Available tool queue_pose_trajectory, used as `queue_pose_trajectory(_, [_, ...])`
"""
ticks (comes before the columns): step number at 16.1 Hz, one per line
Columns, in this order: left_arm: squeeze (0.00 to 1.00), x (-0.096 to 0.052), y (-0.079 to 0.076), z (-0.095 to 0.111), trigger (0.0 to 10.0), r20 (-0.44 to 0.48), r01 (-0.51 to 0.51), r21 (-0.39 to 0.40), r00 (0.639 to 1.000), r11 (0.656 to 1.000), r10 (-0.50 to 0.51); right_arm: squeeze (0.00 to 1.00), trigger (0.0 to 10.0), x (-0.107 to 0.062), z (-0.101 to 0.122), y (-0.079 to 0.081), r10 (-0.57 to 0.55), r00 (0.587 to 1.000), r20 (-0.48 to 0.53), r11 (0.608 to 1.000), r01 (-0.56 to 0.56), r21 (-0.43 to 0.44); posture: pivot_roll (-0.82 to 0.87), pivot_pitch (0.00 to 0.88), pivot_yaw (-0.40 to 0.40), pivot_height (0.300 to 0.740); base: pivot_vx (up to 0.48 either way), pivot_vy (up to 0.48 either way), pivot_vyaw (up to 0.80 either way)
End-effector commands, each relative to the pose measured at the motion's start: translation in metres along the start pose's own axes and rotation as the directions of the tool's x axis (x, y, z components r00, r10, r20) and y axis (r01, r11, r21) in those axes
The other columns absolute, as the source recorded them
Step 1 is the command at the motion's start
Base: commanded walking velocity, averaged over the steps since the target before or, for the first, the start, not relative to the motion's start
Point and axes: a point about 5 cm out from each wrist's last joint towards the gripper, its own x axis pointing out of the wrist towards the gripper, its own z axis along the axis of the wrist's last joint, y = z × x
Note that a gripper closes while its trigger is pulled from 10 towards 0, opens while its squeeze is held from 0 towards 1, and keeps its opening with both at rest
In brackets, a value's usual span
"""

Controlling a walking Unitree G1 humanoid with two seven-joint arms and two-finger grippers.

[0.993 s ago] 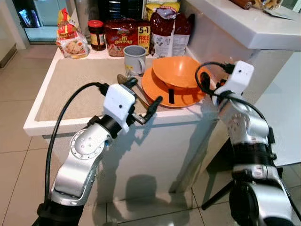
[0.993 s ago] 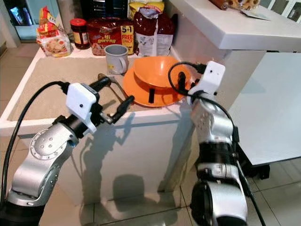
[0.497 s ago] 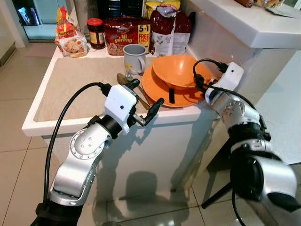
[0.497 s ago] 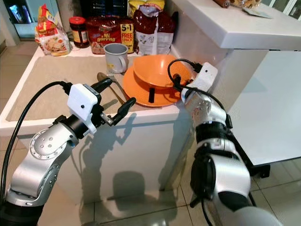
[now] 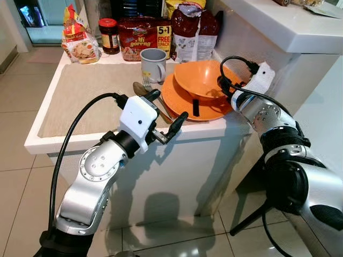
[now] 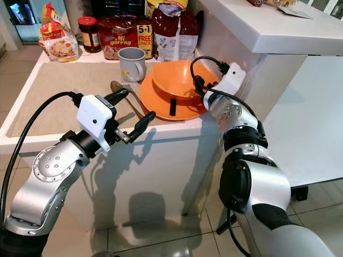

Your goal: Setting the table

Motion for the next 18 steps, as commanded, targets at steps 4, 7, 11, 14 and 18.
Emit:
queue_pose_trajectory(4, [0.0,0.0024,-0.004,0.0032,10.0,0.003,0.032,0.009,0.999,0.999,-0.032,0.0,0.0,-0.0006,0.0046,-0.0063,0.002,1.0,-0.001,0.999,-0.002,0.039,0.12,0.0,-0.081,0.74,0.0,0.0,0.0])
queue_pose_trajectory(7, [0.0,0.0025,-0.0046,0.0028,10.0,0.001,0.038,0.007,0.999,0.999,-0.038,0.0,0.0,-0.0003,0.0052,-0.0057,0.008,1.0,-0.003,0.999,-0.008,0.045,0.12,0.0,-0.081,0.74,0.0,0.0,0.0])
queue_pose_trajectory(11, [0.0,0.0022,-0.0064,0.0013,10.0,-0.005,0.055,0.002,0.998,0.999,-0.055,0.0,0.0,-0.0001,0.0043,-0.0056,0.01,1.0,-0.008,0.999,-0.01,0.052,0.11,0.0,-0.082,0.74,0.0,0.0,0.0])
queue_pose_trajectory(14, [0.0,0.0015,-0.0076,0.0002,10.0,-0.009,0.062,0.0,0.998,0.998,-0.062,0.0,0.0,-0.0002,0.0022,-0.0077,0.005,1.0,-0.014,0.998,-0.004,0.06,0.11,0.0,-0.082,0.74,0.0,0.0,0.0])
queue_pose_trajectory(18, [0.0,0.0012,-0.0086,-0.0003,10.0,-0.009,0.067,0.0,0.998,0.998,-0.067,0.0,0.0,-0.0004,0.0008,-0.0095,0.001,1.0,-0.018,0.998,0.0,0.062,0.11,0.0,-0.085,0.74,0.0,0.0,0.0])
